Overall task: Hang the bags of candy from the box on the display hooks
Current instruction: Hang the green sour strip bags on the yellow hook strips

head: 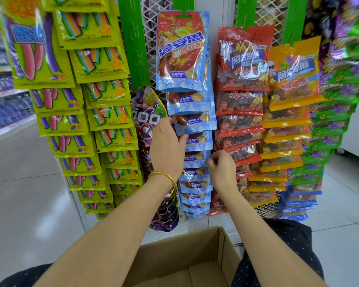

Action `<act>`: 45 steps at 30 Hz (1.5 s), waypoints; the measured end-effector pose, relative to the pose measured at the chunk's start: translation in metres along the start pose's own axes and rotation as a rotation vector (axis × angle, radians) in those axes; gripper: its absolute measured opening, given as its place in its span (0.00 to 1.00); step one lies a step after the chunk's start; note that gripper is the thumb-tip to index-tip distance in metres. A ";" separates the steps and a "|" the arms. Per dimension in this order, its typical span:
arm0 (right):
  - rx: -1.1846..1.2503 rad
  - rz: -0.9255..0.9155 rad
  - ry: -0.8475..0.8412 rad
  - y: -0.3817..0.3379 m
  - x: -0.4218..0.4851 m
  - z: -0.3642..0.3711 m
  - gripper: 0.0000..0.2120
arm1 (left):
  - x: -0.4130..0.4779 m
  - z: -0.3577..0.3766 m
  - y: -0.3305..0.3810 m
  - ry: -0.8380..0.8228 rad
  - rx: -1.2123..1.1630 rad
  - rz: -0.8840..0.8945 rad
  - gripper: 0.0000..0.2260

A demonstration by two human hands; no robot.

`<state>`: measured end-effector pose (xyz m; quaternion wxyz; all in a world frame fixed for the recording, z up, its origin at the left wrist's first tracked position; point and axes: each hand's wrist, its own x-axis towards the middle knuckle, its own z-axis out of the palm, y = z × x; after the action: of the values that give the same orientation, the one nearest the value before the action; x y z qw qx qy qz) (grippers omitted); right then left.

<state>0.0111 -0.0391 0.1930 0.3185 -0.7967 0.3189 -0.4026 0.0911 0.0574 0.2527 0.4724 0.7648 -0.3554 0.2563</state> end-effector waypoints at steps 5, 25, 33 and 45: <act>0.029 0.007 -0.007 -0.002 -0.001 -0.003 0.06 | -0.001 -0.004 -0.003 0.015 -0.002 0.016 0.15; 0.062 0.061 0.020 -0.005 -0.005 -0.003 0.04 | 0.005 -0.005 -0.008 -0.033 -0.062 0.029 0.23; 0.252 -0.206 0.343 -0.047 -0.001 -0.022 0.13 | 0.034 -0.028 0.013 0.209 -0.279 0.023 0.25; 0.333 -0.304 0.166 -0.092 0.017 -0.025 0.22 | 0.049 -0.028 0.027 0.022 -0.319 0.048 0.27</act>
<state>0.0212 -0.0035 0.2818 0.3538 -0.7363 0.1497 -0.5570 0.0980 0.0597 0.3149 0.5855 0.6685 -0.4046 0.2160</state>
